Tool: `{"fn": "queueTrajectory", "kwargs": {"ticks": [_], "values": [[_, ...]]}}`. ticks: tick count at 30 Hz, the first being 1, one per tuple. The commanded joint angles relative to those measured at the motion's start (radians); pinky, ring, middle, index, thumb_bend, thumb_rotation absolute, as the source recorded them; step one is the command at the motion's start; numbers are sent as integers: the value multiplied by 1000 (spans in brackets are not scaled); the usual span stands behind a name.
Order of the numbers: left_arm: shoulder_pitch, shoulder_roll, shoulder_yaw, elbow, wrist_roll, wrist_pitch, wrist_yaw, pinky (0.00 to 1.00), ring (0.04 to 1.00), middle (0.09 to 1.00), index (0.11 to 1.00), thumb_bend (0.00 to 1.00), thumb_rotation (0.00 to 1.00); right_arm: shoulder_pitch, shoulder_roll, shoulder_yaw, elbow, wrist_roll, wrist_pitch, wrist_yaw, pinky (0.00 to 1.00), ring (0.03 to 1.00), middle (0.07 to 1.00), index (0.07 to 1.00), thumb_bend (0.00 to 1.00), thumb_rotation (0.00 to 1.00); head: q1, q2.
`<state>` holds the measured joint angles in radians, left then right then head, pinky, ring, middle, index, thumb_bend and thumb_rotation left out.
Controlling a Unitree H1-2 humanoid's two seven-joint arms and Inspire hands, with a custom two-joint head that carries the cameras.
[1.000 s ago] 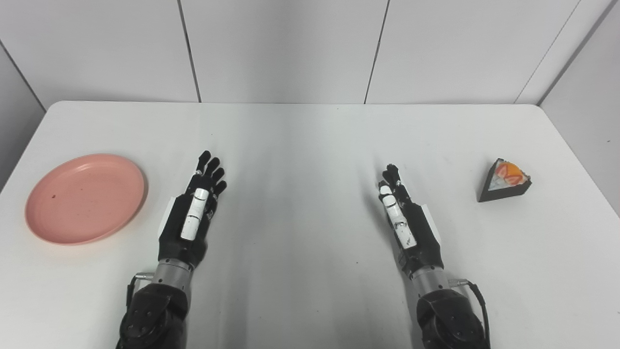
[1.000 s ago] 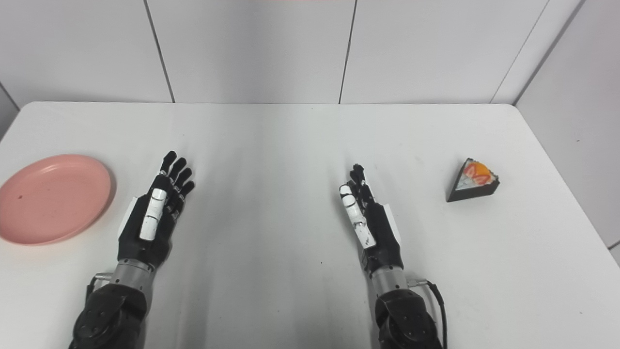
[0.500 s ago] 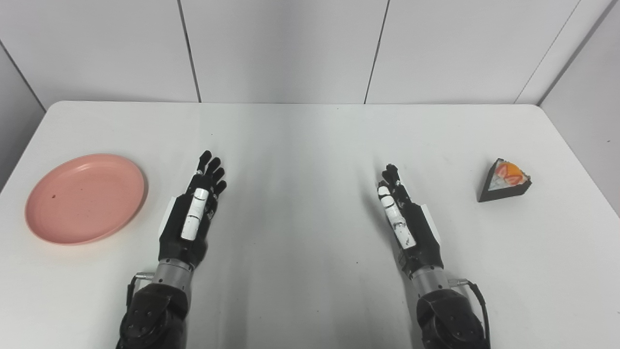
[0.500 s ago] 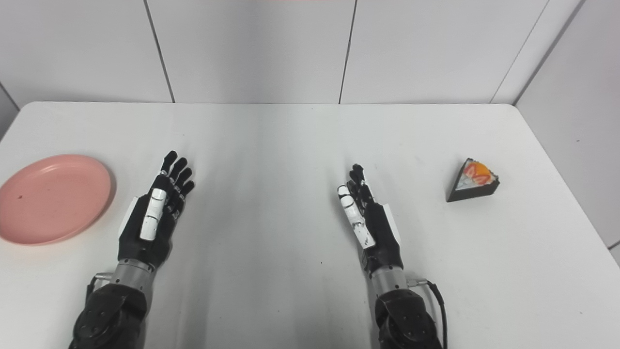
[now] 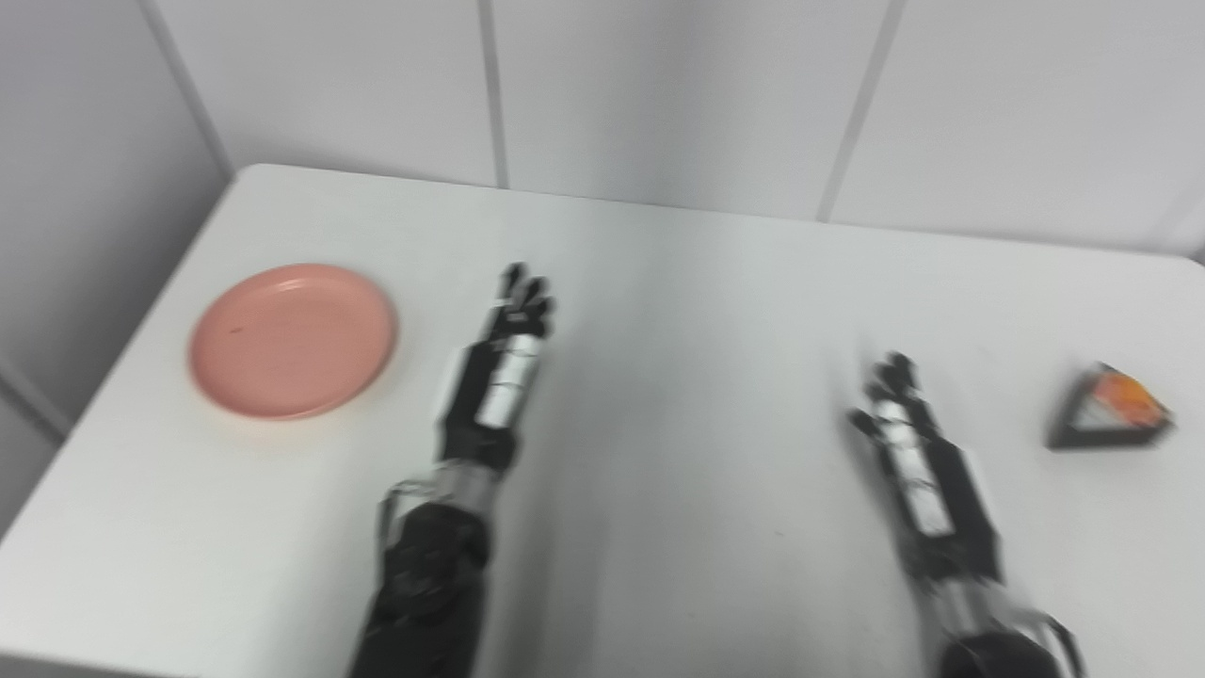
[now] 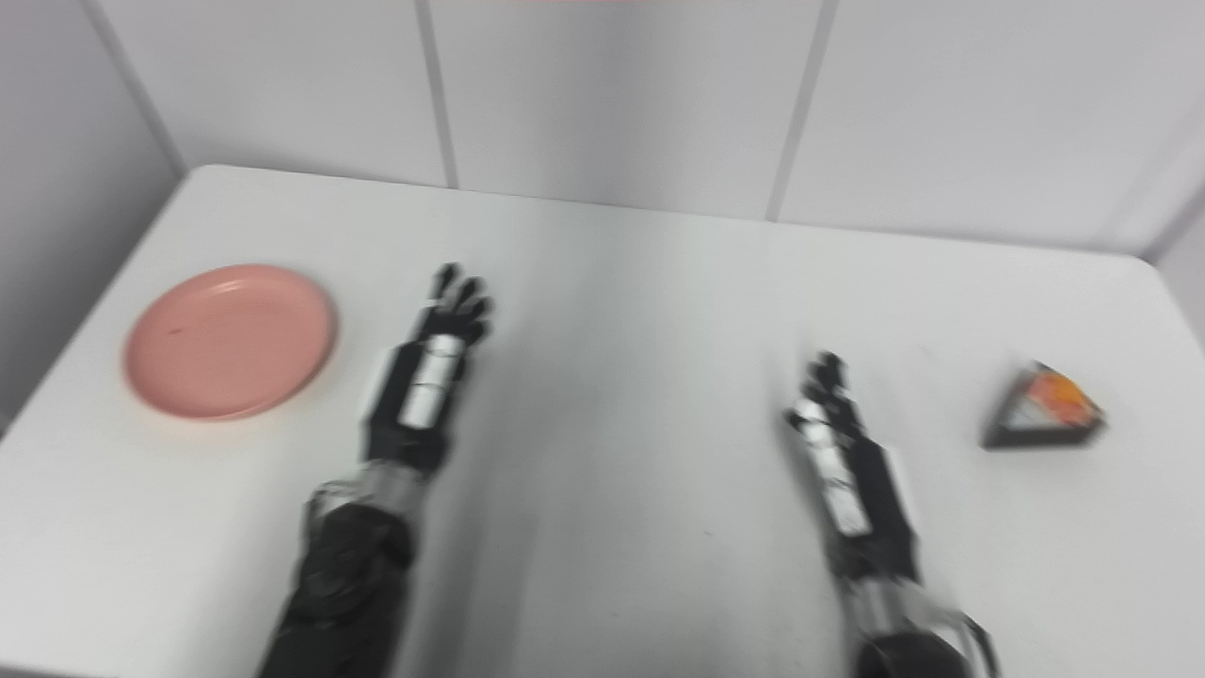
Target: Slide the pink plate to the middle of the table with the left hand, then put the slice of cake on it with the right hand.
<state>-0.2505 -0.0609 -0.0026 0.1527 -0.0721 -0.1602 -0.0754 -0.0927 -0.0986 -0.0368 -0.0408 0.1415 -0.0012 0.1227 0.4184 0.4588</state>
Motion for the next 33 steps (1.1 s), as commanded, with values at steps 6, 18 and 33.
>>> {"fn": "queueTrajectory", "kwargs": {"ticks": [6,18,33], "values": [[-99,66,41,-70,109,-22,81,1000,984,983,1000,766,976,-11,-10,-22,12,27,-56,12,1000,1000,1000,1000,594,849,51,-38],[-154,159,193,-196,87,88,173,989,967,952,974,783,998,-22,-13,-27,82,42,-112,27,1000,1000,1000,1000,593,857,110,-99],[-147,328,344,-196,57,168,205,861,870,871,889,811,1000,-22,-4,-40,92,78,-112,40,1000,1000,1000,1000,564,815,151,-116]]}}
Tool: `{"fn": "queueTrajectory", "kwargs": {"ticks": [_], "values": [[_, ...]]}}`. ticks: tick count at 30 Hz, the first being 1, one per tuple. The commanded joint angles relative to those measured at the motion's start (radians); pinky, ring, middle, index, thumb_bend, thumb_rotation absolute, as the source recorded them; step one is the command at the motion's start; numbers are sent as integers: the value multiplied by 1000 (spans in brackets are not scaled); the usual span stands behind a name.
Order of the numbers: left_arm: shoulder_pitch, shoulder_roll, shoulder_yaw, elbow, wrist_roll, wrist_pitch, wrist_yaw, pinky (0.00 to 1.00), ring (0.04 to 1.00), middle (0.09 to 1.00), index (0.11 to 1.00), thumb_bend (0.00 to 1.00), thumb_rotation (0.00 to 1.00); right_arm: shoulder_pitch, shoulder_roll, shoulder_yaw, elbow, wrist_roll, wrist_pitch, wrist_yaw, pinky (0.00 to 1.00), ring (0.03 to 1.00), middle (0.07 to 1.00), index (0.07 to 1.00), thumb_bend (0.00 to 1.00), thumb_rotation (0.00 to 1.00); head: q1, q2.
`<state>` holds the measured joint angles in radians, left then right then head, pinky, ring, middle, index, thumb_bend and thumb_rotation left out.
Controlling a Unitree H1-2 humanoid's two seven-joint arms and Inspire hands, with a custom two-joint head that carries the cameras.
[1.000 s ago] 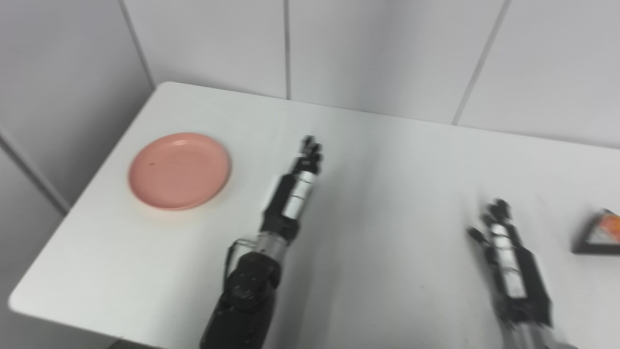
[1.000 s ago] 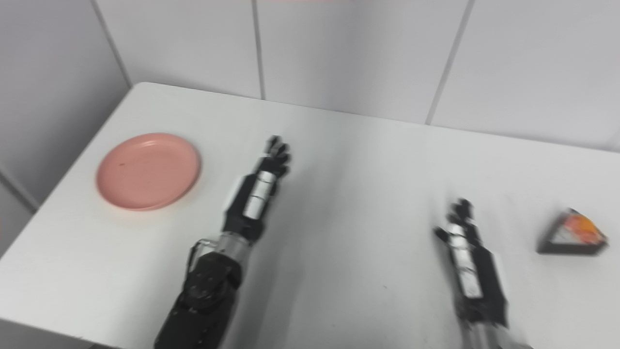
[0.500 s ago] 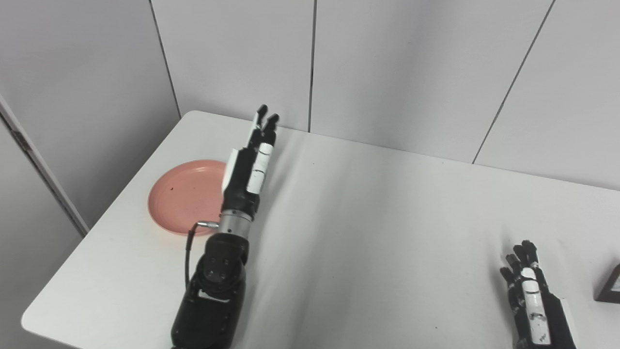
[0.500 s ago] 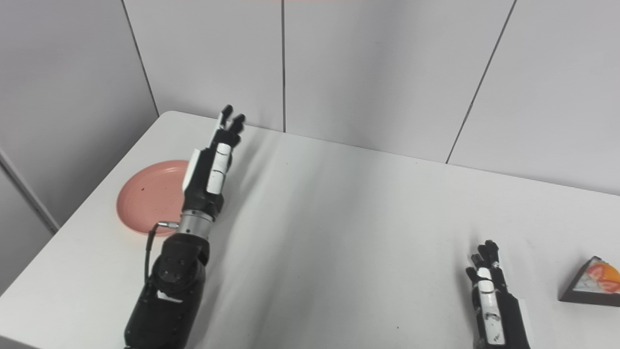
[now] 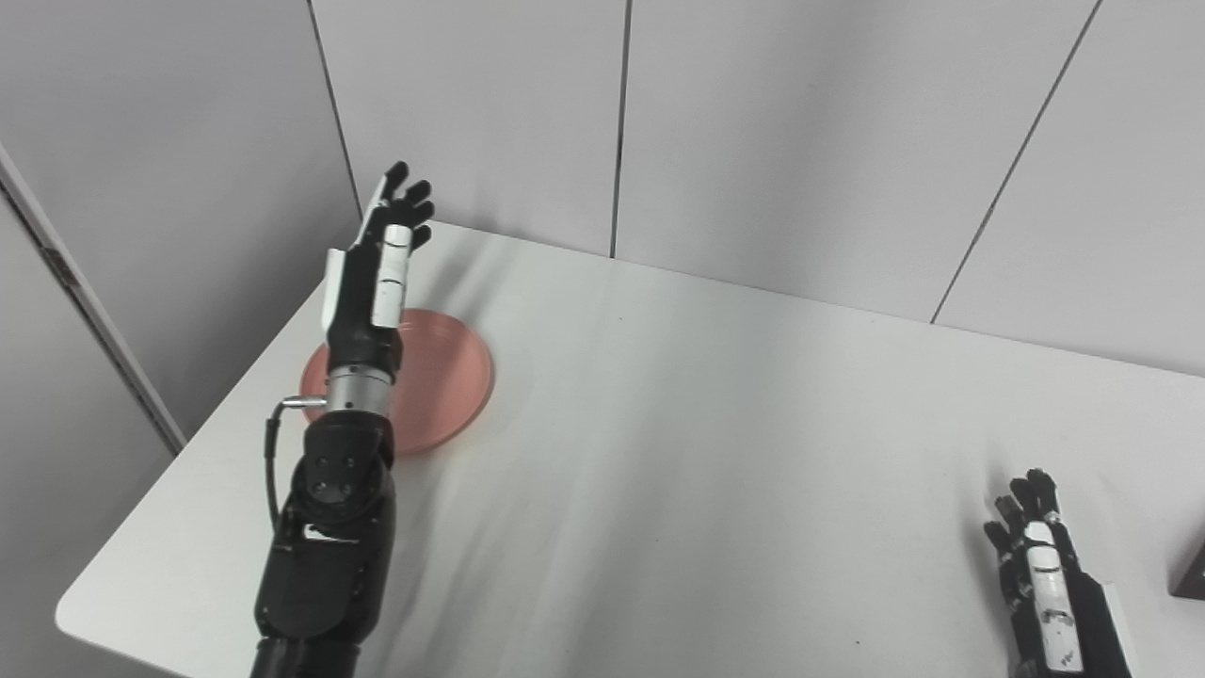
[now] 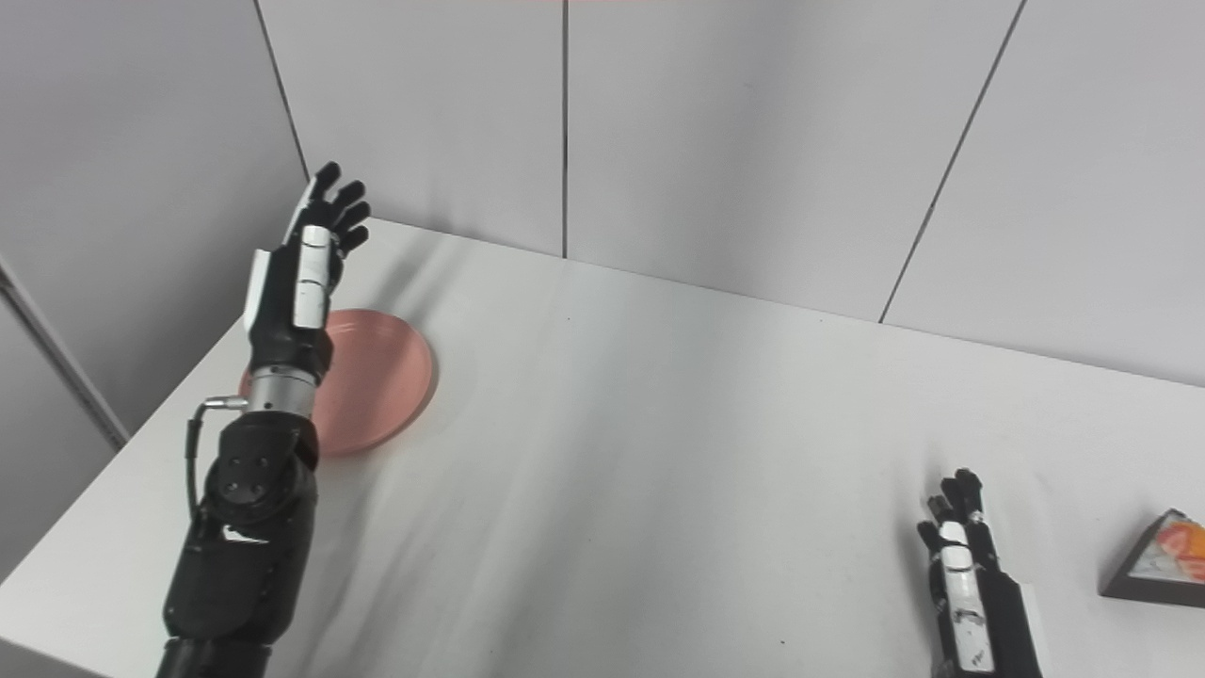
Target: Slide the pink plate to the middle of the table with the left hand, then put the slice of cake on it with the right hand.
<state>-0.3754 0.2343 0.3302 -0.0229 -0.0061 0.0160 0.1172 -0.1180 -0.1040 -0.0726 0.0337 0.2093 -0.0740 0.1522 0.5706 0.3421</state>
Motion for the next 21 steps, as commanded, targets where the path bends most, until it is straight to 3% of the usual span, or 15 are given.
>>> {"fn": "queueTrajectory", "kwargs": {"ticks": [1,7,10,16,21], "values": [[-20,40,15,-21,-13,-6,8,861,871,871,887,807,1000,2,-1,-3,23,11,-44,14,1000,1000,1000,1000,567,822,-1,0],[11,116,72,27,-42,-12,-4,871,846,838,860,824,1000,-4,2,-5,44,9,-65,12,1000,1000,1000,1000,549,836,4,-4],[29,152,103,50,-122,6,-44,842,861,853,868,806,994,-5,0,-2,48,7,-65,15,1000,1000,1000,1000,526,856,2,-3],[61,233,112,143,-148,-52,-97,809,836,838,850,803,987,-7,4,-1,52,0,-71,9,1000,1000,1000,1000,510,861,8,-4],[69,257,119,201,-139,-77,-97,771,809,805,817,843,951,-9,3,-1,53,-3,-70,10,1000,1000,1000,1000,501,877,14,-6]]}}
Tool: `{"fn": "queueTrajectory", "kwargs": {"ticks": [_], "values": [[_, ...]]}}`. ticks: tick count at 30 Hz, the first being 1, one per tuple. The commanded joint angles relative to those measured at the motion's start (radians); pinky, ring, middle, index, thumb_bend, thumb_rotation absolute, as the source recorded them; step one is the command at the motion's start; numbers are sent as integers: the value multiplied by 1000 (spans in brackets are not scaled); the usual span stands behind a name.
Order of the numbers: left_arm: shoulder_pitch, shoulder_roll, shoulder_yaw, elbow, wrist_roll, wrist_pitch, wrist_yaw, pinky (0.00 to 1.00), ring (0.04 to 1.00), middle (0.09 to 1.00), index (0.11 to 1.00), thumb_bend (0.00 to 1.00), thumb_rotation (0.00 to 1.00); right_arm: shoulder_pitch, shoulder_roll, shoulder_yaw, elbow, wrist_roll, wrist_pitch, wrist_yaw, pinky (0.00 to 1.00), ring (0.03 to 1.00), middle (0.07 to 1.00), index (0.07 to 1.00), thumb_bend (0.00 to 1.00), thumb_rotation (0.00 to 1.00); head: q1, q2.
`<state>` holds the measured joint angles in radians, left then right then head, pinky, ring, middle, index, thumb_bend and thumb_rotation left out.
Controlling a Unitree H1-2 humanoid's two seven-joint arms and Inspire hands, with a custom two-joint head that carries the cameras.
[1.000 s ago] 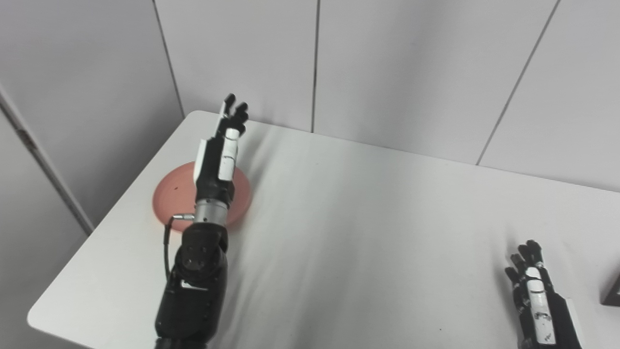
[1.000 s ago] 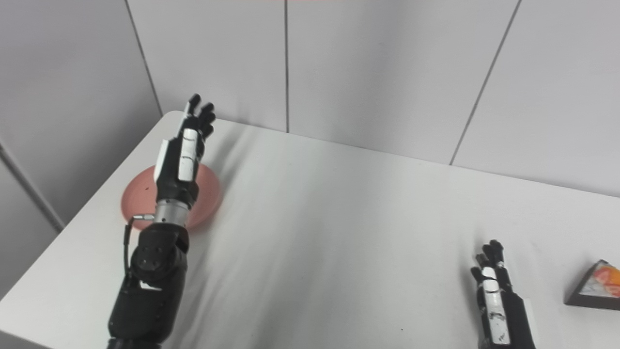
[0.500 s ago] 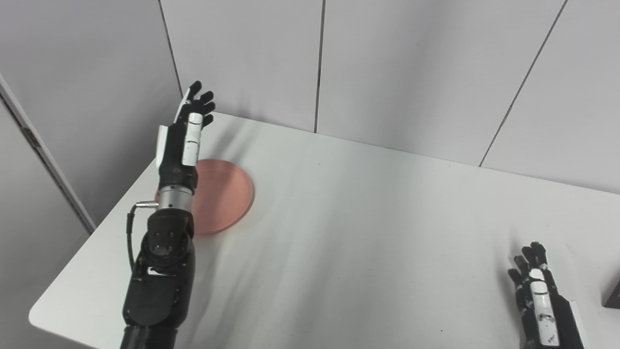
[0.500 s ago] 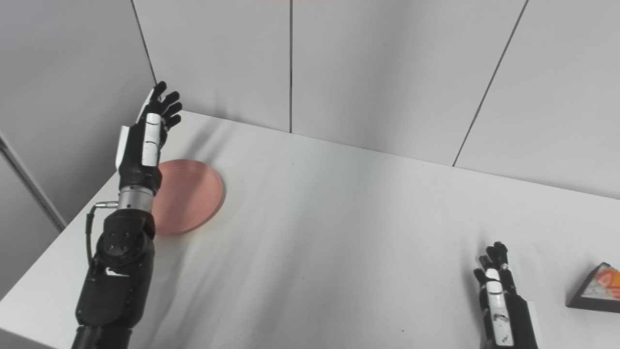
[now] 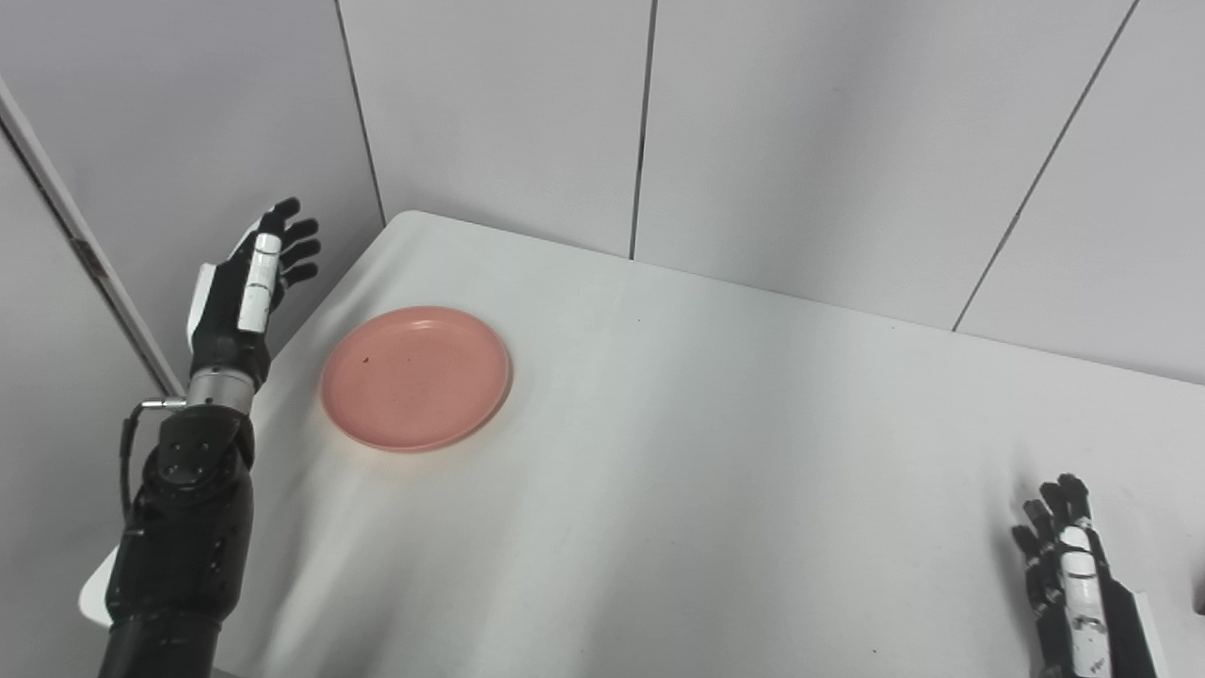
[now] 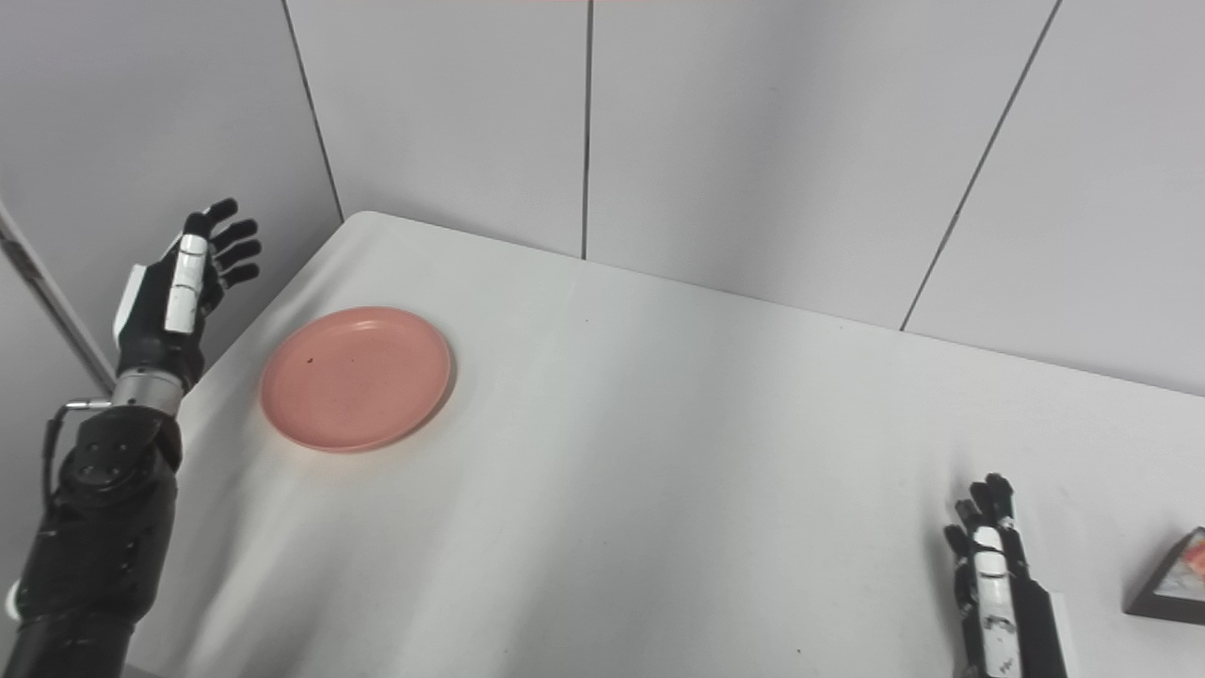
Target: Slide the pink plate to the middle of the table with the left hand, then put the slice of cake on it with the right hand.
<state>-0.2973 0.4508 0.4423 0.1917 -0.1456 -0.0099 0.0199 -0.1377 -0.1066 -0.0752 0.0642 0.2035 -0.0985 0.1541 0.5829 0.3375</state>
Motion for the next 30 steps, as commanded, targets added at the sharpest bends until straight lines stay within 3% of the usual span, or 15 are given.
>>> {"fn": "queueTrajectory", "kwargs": {"ticks": [1,11,19,30], "values": [[-7,42,7,-8,2,-52,1,765,807,800,813,844,947,11,5,1,23,3,-46,8,1000,1000,1000,1000,497,879,1,-2],[12,39,-13,36,-17,-62,-38,788,813,808,823,787,967,9,3,-2,35,8,-52,12,1000,1000,1000,1000,470,902,9,0],[-12,12,-29,130,-48,-83,-50,807,817,811,821,808,957,7,4,-3,40,14,-54,15,1000,1000,1000,1000,456,900,8,2],[-42,-23,-75,268,-40,-157,-37,903,860,816,830,792,999,6,7,-1,49,12,-68,15,1000,1000,1000,1000,426,931,6,3]]}}
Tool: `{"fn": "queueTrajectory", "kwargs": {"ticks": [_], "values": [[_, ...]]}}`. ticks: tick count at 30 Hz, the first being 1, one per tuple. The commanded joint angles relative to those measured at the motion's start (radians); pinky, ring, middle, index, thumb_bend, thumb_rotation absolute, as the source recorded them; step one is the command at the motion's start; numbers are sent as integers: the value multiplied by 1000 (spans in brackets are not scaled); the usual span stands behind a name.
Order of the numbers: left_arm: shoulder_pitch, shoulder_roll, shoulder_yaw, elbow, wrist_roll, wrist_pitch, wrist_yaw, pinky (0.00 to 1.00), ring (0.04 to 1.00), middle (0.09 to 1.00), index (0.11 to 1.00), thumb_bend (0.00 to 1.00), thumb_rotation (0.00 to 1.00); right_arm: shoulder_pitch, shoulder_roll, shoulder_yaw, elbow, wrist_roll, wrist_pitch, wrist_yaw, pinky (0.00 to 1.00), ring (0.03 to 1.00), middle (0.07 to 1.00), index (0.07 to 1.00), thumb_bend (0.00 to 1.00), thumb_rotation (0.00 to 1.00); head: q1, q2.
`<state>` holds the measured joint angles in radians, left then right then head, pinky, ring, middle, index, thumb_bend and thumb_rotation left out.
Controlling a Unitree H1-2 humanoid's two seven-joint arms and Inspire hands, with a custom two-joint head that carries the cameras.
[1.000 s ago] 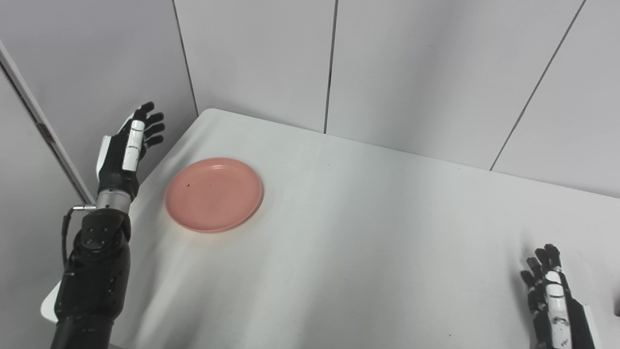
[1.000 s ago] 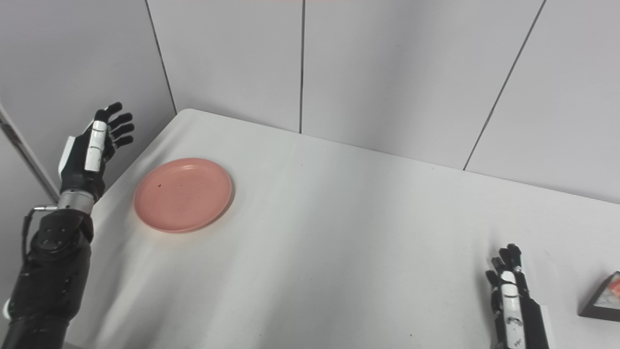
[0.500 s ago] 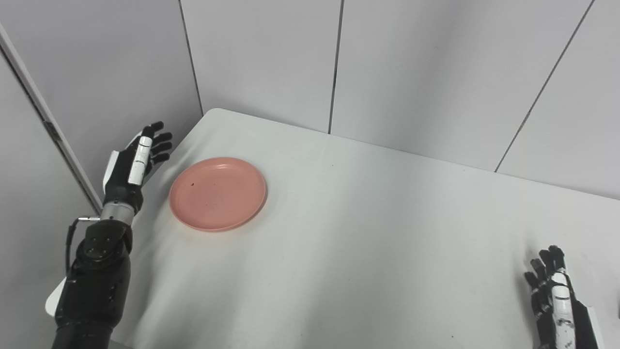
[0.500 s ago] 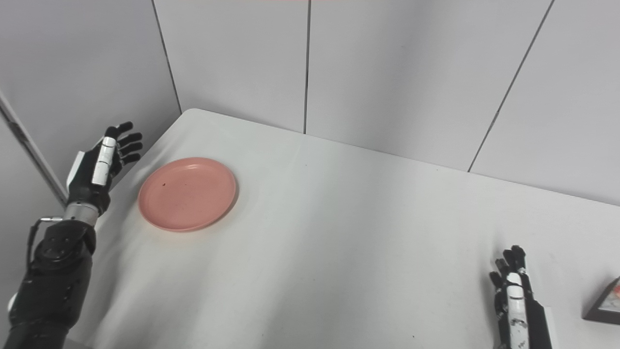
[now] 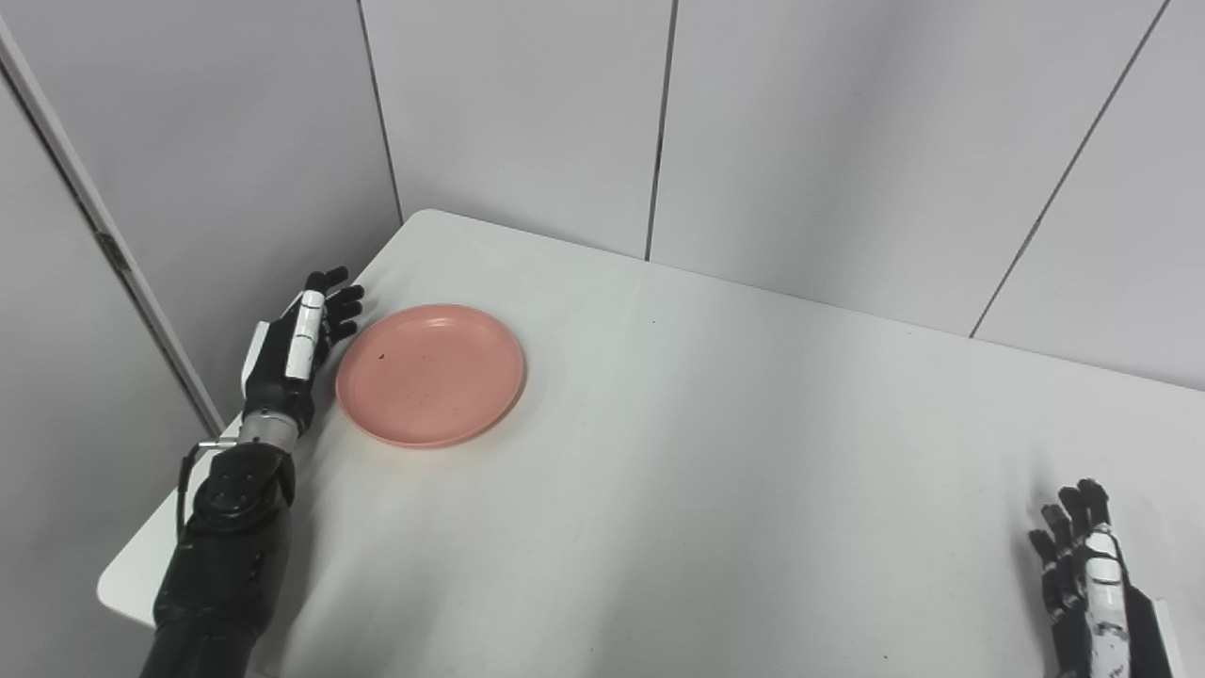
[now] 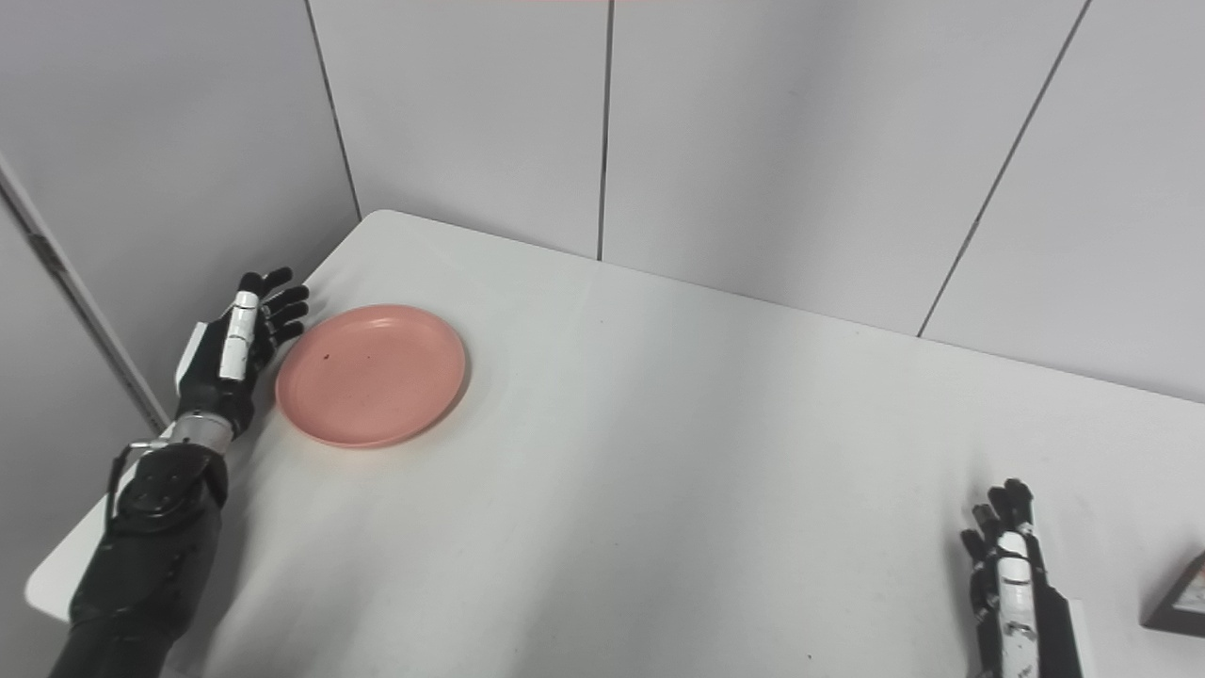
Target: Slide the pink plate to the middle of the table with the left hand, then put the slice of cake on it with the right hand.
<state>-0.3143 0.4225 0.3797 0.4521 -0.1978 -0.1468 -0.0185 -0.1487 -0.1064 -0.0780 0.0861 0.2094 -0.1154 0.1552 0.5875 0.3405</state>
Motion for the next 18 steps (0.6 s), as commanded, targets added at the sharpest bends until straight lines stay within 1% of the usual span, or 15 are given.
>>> {"fn": "queueTrajectory", "kwargs": {"ticks": [1,4,8,12,16,18], "values": [[-29,3,-17,21,9,-25,-1,910,866,819,833,790,1000,17,7,2,27,4,-52,13,1000,1000,1000,1000,425,935,1,0],[-41,-12,-16,53,-33,-43,-23,916,868,826,839,780,995,18,7,3,23,8,-47,14,1000,1000,1000,1000,425,937,0,0],[-59,-38,-9,81,-102,-71,-61,903,865,829,830,809,953,12,5,3,43,3,-62,16,1000,1000,1000,1000,433,948,-3,3],[-70,-63,-11,77,-162,-60,-85,916,878,839,836,827,953,11,8,2,44,6,-66,14,1000,1000,1000,1000,423,948,-6,4],[-82,-90,-13,85,-205,-50,-108,894,870,842,841,847,947,10,9,5,42,5,-66,14,1000,1000,1000,1000,421,966,-11,6],[-85,-103,-8,81,-232,-40,-124,879,862,835,833,844,940,10,12,4,41,10,-66,14,1000,1000,1000,1000,410,956,-12,5]]}}
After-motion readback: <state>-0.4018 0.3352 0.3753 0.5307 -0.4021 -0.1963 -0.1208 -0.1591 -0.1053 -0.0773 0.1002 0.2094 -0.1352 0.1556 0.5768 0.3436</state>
